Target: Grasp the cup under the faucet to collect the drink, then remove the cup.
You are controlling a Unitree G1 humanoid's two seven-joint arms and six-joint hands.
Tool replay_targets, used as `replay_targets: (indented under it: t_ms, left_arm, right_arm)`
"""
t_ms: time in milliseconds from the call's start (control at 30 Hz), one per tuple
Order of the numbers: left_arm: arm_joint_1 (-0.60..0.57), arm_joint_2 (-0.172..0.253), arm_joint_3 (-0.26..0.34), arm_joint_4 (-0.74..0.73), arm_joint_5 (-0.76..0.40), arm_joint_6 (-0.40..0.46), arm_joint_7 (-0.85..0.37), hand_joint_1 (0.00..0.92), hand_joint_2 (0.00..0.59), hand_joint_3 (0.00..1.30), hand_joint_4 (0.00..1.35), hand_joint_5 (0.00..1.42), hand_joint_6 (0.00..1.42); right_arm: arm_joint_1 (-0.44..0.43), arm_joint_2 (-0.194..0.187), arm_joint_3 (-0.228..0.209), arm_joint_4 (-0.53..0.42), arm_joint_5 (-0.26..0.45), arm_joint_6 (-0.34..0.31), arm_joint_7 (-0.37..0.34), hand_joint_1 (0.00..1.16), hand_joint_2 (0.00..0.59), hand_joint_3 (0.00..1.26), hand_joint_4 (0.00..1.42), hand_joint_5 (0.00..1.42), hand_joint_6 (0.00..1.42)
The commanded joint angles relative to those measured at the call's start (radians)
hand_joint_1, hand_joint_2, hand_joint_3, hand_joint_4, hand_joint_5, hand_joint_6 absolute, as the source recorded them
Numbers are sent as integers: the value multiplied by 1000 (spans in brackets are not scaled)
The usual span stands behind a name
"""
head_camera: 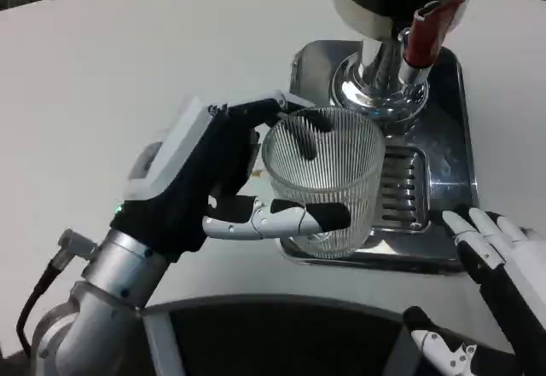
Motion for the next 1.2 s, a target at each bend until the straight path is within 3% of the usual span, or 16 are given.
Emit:
replay_targets:
  t_ms: [33,433,833,1200]
  left_arm:
    - [-39,-10,-13,32,7,-27,42,523,80,1061,1219,1404,1424]
    - [-154,4,-46,207,53,-56,93,523,80,1061,1219,1404,1424]
    - [-334,12,-120,500,135,-107,188,523,80,1061,1219,1404,1424]
    - [-439,5,-195,647,205,-135,268,523,80,1061,1219,1404,1424]
  right_arm:
    - [6,-2,-10,-16,10,3,12,432,399,64,0,0,0]
    - [4,-1,-44,-16,31,7,12,428,399,64,0,0,0]
    - [8,-16,-126,-16,98,-5,12,428,399,64,0,0,0]
    - [41,-9,-201,-16,173,-40,-1,428,399,64,0,0,0]
